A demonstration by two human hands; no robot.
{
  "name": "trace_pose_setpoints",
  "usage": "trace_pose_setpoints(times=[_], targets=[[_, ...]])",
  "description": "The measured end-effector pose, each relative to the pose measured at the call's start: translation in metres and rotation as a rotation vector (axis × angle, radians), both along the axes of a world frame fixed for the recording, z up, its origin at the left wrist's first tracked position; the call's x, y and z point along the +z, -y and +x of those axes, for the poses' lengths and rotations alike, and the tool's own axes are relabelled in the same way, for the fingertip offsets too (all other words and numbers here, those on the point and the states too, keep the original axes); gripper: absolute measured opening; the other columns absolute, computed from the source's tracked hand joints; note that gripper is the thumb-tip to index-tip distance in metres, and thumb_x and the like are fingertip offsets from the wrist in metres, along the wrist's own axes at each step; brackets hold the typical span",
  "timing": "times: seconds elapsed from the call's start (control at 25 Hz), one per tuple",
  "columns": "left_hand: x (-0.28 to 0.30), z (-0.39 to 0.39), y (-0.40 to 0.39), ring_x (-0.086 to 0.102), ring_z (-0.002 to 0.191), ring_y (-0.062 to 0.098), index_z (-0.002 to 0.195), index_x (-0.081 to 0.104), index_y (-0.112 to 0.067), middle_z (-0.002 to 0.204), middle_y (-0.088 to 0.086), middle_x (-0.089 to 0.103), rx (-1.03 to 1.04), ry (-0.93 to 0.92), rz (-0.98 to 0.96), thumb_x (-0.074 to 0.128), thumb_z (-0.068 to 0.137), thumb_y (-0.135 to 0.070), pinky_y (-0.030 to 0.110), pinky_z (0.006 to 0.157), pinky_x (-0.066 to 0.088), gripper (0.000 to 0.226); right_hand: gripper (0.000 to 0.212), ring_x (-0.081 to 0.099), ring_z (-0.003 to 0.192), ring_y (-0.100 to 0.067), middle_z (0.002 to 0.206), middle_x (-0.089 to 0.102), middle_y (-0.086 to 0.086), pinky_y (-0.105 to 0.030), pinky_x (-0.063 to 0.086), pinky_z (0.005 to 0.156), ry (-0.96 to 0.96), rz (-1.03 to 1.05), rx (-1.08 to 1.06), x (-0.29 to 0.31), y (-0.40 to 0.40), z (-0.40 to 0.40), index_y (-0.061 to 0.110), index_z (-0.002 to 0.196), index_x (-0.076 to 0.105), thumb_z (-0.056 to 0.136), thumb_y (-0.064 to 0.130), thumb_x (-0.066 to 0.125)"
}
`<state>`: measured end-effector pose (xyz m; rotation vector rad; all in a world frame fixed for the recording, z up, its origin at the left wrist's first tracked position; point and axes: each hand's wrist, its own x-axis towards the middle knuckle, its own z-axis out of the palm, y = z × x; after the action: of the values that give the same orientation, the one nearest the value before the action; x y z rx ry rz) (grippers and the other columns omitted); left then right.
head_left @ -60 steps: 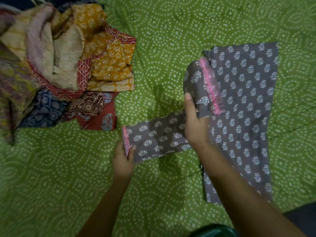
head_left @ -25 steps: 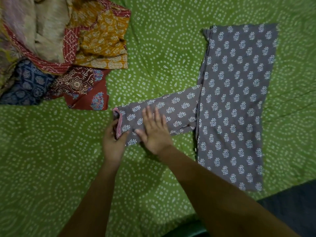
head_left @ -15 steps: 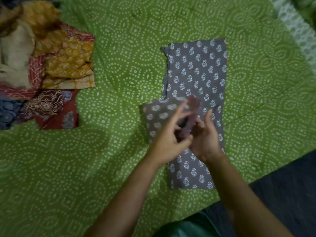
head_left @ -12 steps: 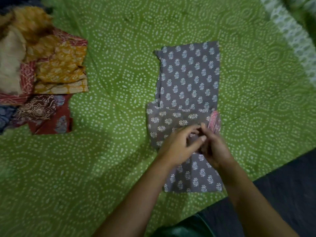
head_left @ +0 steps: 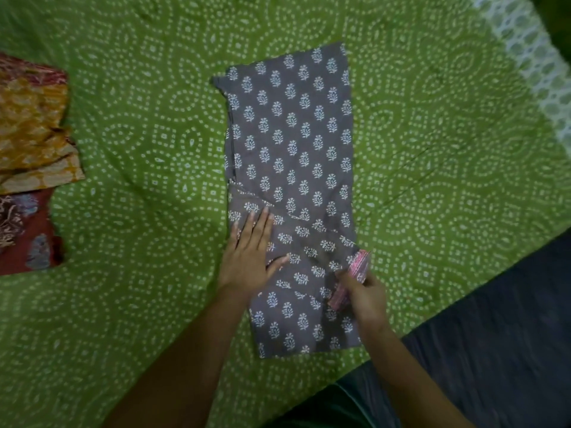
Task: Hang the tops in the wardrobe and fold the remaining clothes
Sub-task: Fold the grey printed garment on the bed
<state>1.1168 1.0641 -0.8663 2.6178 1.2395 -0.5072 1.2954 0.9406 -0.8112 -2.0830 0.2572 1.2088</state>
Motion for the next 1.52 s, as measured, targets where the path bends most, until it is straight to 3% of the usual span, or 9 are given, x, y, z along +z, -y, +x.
trace_pose_setpoints(times=[0.24,0.4,0.6,0.76,0.96,1.08,1.2,1.36,1.52], targets=[[-0.011,0.004,-0.011,-0.003,0.148,0.027,0.152,0.000,-0.012,0.161,0.005,-0.002,-0.080,-0.044,-0.018,0.013,0.088,-0.064,0.048,0.118,0.003,0.084,0.022,0.046,0.032,-0.006,0.048,0.053,0.001,-0.014,0.032,0.029,-0.494,0.219,-0.386,0.004,-0.070,-0.008,0.011,0.070,0.056,0.090,0.017,0.050],[-0.002,-0.009,-0.019,0.015,0.146,0.025,0.149,0.021,-0.010,0.156,0.007,0.025,-0.001,0.243,-0.153,0.027,0.091,-0.028,0.043,0.117,0.012,0.061,0.014,0.065,0.064,-0.017,0.082,0.066,-0.006,-0.025,0.055,0.056,-0.298,0.406,-0.329,-0.002,-0.087,0.010,0.012,0.091,0.053,0.098,0.023,0.047],[0.016,-0.068,0.000,0.016,0.146,0.025,0.151,0.023,-0.017,0.153,0.004,0.031,-0.412,0.255,-0.201,0.052,0.069,-0.040,0.050,0.115,0.018,0.091,0.069,0.035,0.134,-0.017,0.145,0.043,-0.002,-0.046,0.028,0.109,0.732,0.431,1.677,-0.021,0.005,0.088,0.021,0.139,0.038,0.073,0.020,0.056],[-0.003,-0.058,0.007,0.024,0.143,0.027,0.149,0.028,-0.026,0.138,0.009,0.052,-0.580,0.161,-0.088,0.046,0.065,-0.030,0.049,0.114,0.021,0.086,0.064,0.018,0.145,-0.023,0.154,0.030,-0.003,-0.045,0.012,0.117,0.976,0.548,2.255,-0.054,0.023,0.106,0.018,0.150,0.029,0.086,0.022,0.038],[-0.014,-0.047,0.007,0.025,0.142,0.024,0.152,0.012,-0.027,0.127,0.007,0.062,-0.445,0.329,-0.132,0.045,0.074,-0.014,0.032,0.117,0.012,0.086,0.054,0.034,0.139,-0.023,0.146,0.044,-0.004,-0.039,0.015,0.117,0.876,0.585,2.149,-0.066,-0.005,0.094,0.012,0.142,0.044,0.088,0.016,0.038],[-0.005,-0.068,0.010,0.048,0.129,0.024,0.144,0.038,-0.020,0.130,0.004,0.059,-0.537,0.369,-0.213,0.073,0.063,-0.021,0.028,0.115,0.014,0.088,0.059,0.028,0.142,-0.019,0.151,0.037,0.001,-0.037,0.016,0.117,0.766,0.592,2.118,-0.050,0.020,0.100,0.017,0.146,0.036,0.088,0.022,0.038],[0.003,-0.084,0.025,0.053,0.124,0.017,0.135,0.051,-0.020,0.130,-0.001,0.060,-0.560,0.415,-0.243,0.054,0.072,-0.026,0.026,0.110,0.028,0.063,0.055,0.030,0.142,-0.018,0.148,0.040,0.004,-0.035,0.021,0.116,0.631,0.642,2.080,-0.046,0.045,0.093,0.020,0.145,0.039,0.090,0.025,0.040],[0.034,-0.051,0.040,0.068,0.091,0.033,0.094,0.072,0.002,0.097,0.019,0.071,0.402,0.513,-0.562,0.041,0.075,-0.037,0.030,0.074,0.046,0.054,0.026,0.067,0.101,-0.022,0.110,0.071,0.001,-0.042,0.053,0.087,0.219,0.305,1.341,-0.029,0.044,0.069,0.027,0.111,0.069,0.091,0.022,0.053],[0.022,-0.024,-0.001,0.066,0.091,0.034,0.092,0.070,0.002,0.096,0.022,0.069,1.102,0.497,-0.818,0.050,0.086,-0.064,0.041,0.087,0.051,0.069,0.038,0.061,0.054,-0.003,0.056,0.067,0.007,-0.024,0.047,0.060,-0.008,0.171,0.671,-0.028,-0.023,0.069,0.012,0.057,0.064,0.085,0.037,0.068]])
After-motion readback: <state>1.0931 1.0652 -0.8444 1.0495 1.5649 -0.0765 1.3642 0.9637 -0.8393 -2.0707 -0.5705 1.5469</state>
